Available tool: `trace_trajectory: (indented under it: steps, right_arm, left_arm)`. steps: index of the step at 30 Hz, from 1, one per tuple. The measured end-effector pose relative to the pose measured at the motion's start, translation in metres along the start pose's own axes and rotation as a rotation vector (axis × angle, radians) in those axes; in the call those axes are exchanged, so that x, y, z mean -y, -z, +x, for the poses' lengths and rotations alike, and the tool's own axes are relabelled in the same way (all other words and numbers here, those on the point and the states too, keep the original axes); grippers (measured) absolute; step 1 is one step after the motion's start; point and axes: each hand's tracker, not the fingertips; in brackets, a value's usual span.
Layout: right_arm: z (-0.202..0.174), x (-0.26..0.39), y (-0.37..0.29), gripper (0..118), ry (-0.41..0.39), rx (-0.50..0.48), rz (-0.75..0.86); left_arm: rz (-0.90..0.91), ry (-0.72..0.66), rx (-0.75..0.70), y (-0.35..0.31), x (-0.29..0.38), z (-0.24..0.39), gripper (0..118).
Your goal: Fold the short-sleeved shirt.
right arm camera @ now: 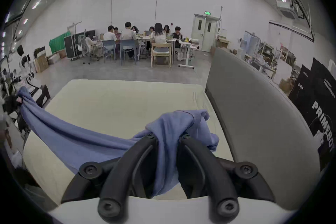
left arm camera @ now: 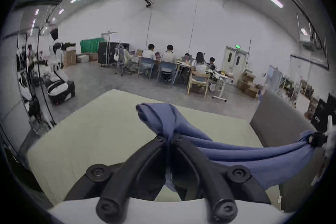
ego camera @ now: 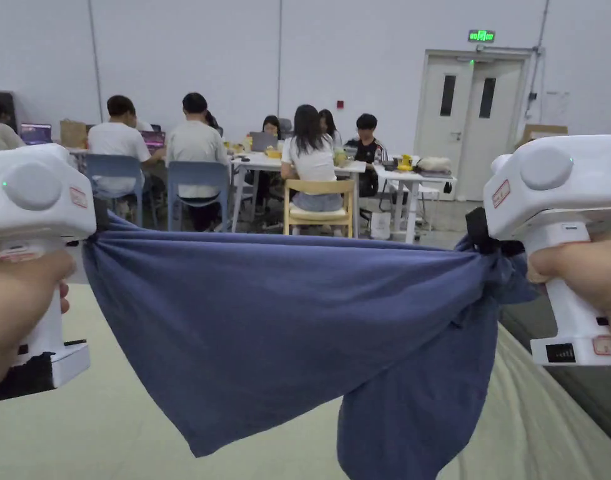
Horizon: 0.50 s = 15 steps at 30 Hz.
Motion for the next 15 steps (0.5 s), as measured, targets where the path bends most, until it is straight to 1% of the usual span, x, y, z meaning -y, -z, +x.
trace_trajectory:
  steps: [2, 4, 7, 12, 13, 15]
  right_arm:
    - [-0.007, -0.019, 0.008, 20, -0.025, 0.034, -0.009]
    - [-0.012, -0.033, 0.016, 20, -0.042, 0.047, -0.011]
    - [-0.014, -0.044, 0.029, 20, -0.01, 0.031, -0.02]
    - [-0.013, -0.042, 0.06, 20, 0.054, -0.014, -0.043]
    - [-0.013, -0.038, 0.068, 20, 0.059, -0.016, -0.05]
    - [-0.015, -0.024, 0.084, 20, 0.064, -0.013, -0.05]
  left_arm:
    - [-0.027, -0.031, 0.005, 0.011, -0.011, 0.002, 0]
    - [-0.018, -0.025, 0.001, 0.014, -0.015, 0.009, 0]
    - [-0.024, 0.011, -0.022, 0.028, -0.019, 0.014, 0]
    - [-0.079, -0.02, -0.028, 0.064, -0.016, 0.008, 0]
    - [-0.1, -0.033, -0.017, 0.071, -0.011, 0.007, 0]
    - [-0.13, -0.096, 0.058, 0.087, 0.0, 0.002, 0]
